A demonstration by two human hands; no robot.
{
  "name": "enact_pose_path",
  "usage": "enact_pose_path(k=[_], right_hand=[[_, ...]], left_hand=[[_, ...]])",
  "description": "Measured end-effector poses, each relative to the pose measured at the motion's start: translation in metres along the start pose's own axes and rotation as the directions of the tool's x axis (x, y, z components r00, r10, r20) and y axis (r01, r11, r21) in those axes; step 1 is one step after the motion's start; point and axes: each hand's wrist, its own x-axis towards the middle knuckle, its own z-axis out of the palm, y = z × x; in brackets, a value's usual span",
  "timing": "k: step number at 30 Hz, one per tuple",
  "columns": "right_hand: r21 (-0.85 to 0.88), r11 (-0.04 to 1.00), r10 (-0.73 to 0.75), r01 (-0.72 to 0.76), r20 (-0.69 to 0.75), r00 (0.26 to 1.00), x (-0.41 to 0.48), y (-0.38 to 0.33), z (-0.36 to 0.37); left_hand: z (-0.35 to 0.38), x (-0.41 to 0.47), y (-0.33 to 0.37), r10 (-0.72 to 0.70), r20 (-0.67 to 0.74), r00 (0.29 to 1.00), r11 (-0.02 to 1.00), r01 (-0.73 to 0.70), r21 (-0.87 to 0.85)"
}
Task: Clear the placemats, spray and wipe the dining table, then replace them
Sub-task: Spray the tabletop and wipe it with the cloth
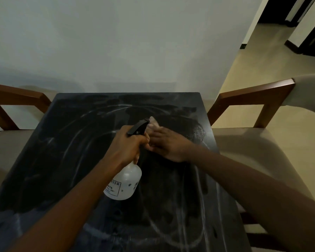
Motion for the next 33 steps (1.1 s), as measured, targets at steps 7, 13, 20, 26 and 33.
enact_pose_path(k=[7, 13, 20, 26, 33], right_hand=[[0.119, 0.632, 0.773, -0.765, -0.162, 0.613, 0.019, 0.164, -0.040], [-0.090, 0.936, 0.326, -0.342, -0.153, 0.933, 0.086, 0.075, -0.035], [0.044, 0.794, 0.598, -0.606, -0.230, 0.768, 0.032, 0.131, -0.037], [0.122, 0.819, 0.574, -0.561, -0.182, 0.798, -0.005, 0.072, -0.011], [0.079, 0.891, 0.453, -0.447, -0.101, 0.886, -0.077, -0.013, 0.016]], left_hand=[[0.002, 0.002, 0.000, -0.016, 0.021, 1.000, 1.000, 0.016, 0.003], [-0.001, 0.003, -0.003, -0.008, 0.020, 1.000, 1.000, 0.008, -0.012], [-0.001, -0.001, 0.000, -0.002, 0.018, 1.000, 0.999, 0.002, -0.034], [-0.001, -0.002, -0.003, 0.013, 0.003, 1.000, 1.000, -0.013, -0.010], [-0.037, -0.010, -0.003, -0.063, -0.100, 0.993, 0.997, 0.057, -0.059]])
